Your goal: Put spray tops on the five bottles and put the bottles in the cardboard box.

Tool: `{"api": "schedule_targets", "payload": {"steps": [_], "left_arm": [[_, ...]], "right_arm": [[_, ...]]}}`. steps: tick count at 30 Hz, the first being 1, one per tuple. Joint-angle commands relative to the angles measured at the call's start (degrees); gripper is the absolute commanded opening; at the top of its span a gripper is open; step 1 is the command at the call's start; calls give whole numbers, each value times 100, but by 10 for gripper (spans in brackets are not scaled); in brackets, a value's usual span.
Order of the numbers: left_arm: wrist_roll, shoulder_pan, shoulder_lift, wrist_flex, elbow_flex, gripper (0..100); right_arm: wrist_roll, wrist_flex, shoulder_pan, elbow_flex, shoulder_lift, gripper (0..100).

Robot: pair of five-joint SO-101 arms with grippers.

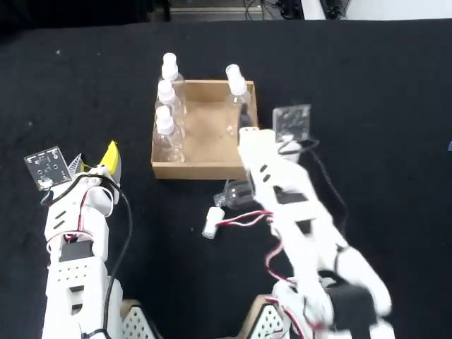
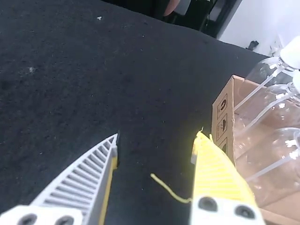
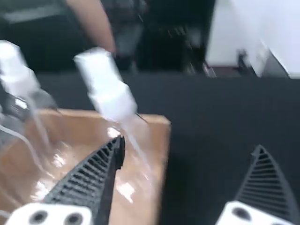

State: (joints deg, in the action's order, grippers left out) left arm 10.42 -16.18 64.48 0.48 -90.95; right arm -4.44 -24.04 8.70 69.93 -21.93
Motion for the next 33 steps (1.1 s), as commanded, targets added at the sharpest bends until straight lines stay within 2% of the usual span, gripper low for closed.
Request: {"api": "schedule_targets", "payload": {"steps": [1, 5, 7, 9, 14, 17, 23, 29, 33], "left_arm": [[9, -22, -18, -123, 75, 230], [9, -22, -18, -123, 66, 230], [9, -22, -18, -123, 40, 230], [9, -22, 9, -132, 13, 230], [9, -22, 0, -132, 13, 230], [9, -22, 0, -132, 13, 230], [9, -22, 0, -132, 13, 230], [9, -22, 0, -132, 13, 230], [9, -22, 0, -132, 13, 230]], "right_arm": [[-62, 2840, -1073, -356, -1868, 357], [53, 4967, -1802, -567, -3099, 356], [624, 5793, -1776, -796, -3371, 356], [1582, 6418, -1600, -1077, -3371, 355], [4607, 7991, -1046, -1578, -2888, 356], [6004, 8475, -826, -1604, -2466, 356], [6699, 8360, -633, -1727, -1341, 356], [6848, 7684, -563, -1789, -418, 359], [6919, 7640, -360, -1912, -171, 359]]}}
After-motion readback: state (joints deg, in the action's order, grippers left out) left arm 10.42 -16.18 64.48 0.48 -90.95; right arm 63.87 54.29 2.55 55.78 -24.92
